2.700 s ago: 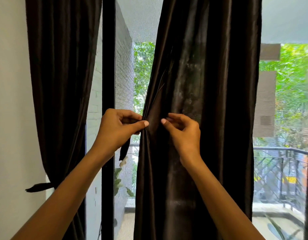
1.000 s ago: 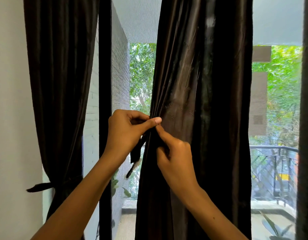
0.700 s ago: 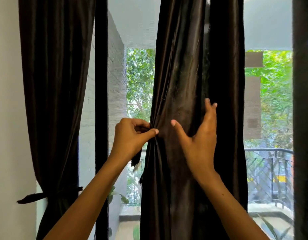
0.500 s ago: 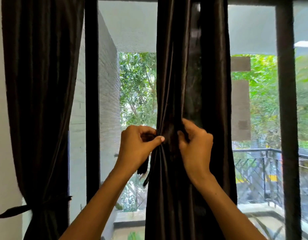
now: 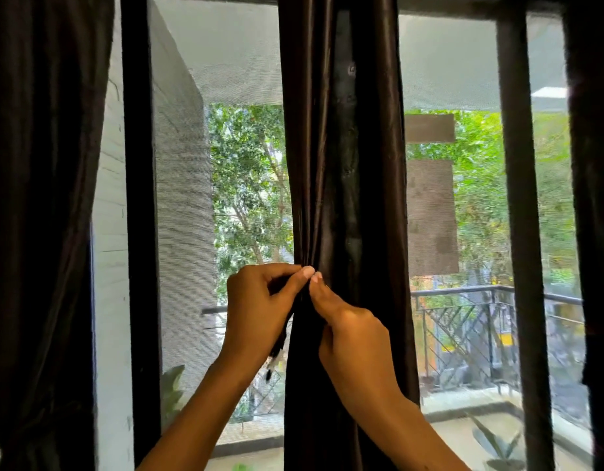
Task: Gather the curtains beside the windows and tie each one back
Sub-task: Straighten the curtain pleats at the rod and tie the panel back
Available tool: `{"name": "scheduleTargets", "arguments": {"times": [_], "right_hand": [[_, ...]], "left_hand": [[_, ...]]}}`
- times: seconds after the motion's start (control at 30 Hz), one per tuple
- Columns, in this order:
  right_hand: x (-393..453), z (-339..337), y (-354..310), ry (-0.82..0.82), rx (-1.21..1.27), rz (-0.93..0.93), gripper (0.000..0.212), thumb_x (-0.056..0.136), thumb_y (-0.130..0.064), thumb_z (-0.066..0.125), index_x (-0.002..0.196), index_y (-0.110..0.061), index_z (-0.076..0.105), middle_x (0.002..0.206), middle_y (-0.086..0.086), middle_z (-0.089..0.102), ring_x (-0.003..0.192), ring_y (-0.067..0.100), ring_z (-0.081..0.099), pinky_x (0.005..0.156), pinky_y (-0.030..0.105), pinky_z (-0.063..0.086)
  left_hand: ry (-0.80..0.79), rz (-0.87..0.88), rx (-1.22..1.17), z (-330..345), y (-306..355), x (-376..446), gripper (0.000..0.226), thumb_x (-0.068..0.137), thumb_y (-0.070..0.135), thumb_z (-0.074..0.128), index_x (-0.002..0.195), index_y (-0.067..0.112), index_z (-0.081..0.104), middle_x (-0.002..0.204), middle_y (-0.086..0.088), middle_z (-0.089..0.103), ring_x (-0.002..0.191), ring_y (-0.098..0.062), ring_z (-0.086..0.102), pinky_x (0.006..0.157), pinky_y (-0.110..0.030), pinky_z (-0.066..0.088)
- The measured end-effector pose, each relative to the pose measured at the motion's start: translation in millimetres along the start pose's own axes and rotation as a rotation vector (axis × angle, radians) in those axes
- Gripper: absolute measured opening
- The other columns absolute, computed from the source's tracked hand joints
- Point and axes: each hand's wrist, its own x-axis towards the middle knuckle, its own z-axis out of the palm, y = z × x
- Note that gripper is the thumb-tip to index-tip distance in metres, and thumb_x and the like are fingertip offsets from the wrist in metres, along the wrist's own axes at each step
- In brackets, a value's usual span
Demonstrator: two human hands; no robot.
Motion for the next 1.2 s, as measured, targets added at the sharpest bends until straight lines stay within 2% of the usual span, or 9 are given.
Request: {"name": "scheduleTargets", "arguments": {"times": [0.13, 0.23, 0.33, 0.4, 0.5, 0.6, 0.77, 0.93, 1.2], "right_hand": [[6, -9, 8, -0.218, 0.233, 0.082, 0.056, 0.079, -0.015, 0.050, 0.134, -0.026, 0.053, 0.142, -0.007, 0.046, 0.124, 0.013, 0.053, 0.095, 0.035, 0.051], [24, -15, 18, -0.014, 0.380, 0.182, 0.048, 0.086, -0.036, 0.056, 0.133, -0.024, 0.055, 0.154, -0.003, 0.028, 0.140, 0.006, 0.028, 0.113, 0.021, 0.026], [45, -14, 27, 0.059, 0.276, 0.378, 0.091, 0.082, -0.061, 0.054, 0.152, -0.019, 0.014, 0.160, 0.006, -0.001, 0.147, 0.014, 0.004, 0.115, 0.030, 0.011], [58, -13, 29, -0.026, 0.436, 0.558, 0.111, 0.071, -0.070, 0.050, 0.152, -0.017, -0.005, 0.160, 0.008, -0.001, 0.147, 0.016, 0.004, 0.115, 0.029, 0.009], [69, -9, 29, -0.117, 0.819, 0.742, 0.108, 0.074, -0.060, 0.062, 0.152, -0.019, -0.001, 0.147, 0.003, 0.041, 0.135, 0.015, 0.038, 0.110, 0.024, 0.025], [66, -6, 26, 0.037, 0.915, 0.681, 0.075, 0.073, -0.021, 0.080, 0.137, -0.008, 0.042, 0.101, 0.004, 0.068, 0.092, 0.011, 0.066, 0.093, 0.029, 0.051], [49, -13, 15, 0.306, 0.514, 0.374, 0.030, 0.072, -0.007, 0.080, 0.100, -0.015, 0.072, 0.086, -0.005, 0.071, 0.074, 0.005, 0.066, 0.069, 0.025, 0.055], [26, -12, -5, 0.165, 0.276, 0.217, 0.052, 0.072, 0.007, 0.068, 0.114, -0.022, 0.070, 0.091, -0.006, 0.059, 0.074, 0.008, 0.058, 0.065, 0.022, 0.049], [11, -22, -14, -0.077, 0.082, 0.093, 0.055, 0.078, -0.006, 0.055, 0.128, -0.027, 0.059, 0.108, -0.005, 0.052, 0.091, 0.020, 0.058, 0.058, 0.032, 0.046]], "left_hand": [[0.035, -0.047, 0.029, 1, -4, 6, 0.007, 0.072, 0.019, 0.080, 0.072, 0.019, 0.073, 0.067, 0.013, 0.069, 0.067, -0.001, 0.067, 0.068, -0.018, 0.054], [0.004, -0.128, -0.086, -2, -6, 9, 0.016, 0.073, 0.012, 0.079, 0.068, 0.024, 0.070, 0.068, 0.006, 0.072, 0.068, -0.009, 0.070, 0.066, -0.021, 0.057], [-0.078, -0.206, -0.226, -8, -6, 9, 0.006, 0.075, 0.008, 0.075, 0.076, 0.013, 0.074, 0.075, -0.003, 0.074, 0.075, -0.016, 0.072, 0.071, -0.020, 0.056], [-0.105, -0.267, -0.284, -12, -8, 11, 0.007, 0.075, 0.008, 0.074, 0.081, 0.007, 0.075, 0.079, -0.007, 0.075, 0.079, -0.018, 0.072, 0.072, -0.018, 0.055], [-0.130, -0.346, -0.339, -16, -9, 13, 0.018, 0.074, 0.008, 0.073, 0.089, -0.001, 0.073, 0.087, -0.013, 0.074, 0.084, -0.019, 0.071, 0.071, -0.015, 0.052], [-0.123, -0.331, -0.320, -16, -6, 12, 0.012, 0.075, 0.005, 0.073, 0.086, 0.000, 0.073, 0.081, -0.008, 0.075, 0.078, -0.015, 0.072, 0.066, -0.012, 0.051], [0.048, -0.157, 0.002, -12, -5, 7, 0.011, 0.070, 0.015, 0.082, 0.075, 0.010, 0.074, 0.068, -0.002, 0.072, 0.066, -0.008, 0.070, 0.066, -0.018, 0.055], [0.100, 0.066, 0.217, -5, 8, -3, 0.005, 0.074, 0.016, 0.079, 0.073, 0.018, 0.074, 0.066, 0.011, 0.069, 0.066, 0.002, 0.066, 0.066, -0.018, 0.054], [0.030, 0.008, 0.056, -9, 16, -8, 0.003, 0.078, 0.023, 0.074, 0.079, 0.025, 0.075, 0.070, 0.010, 0.072, 0.070, 0.000, 0.068, 0.072, -0.027, 0.057]]}}
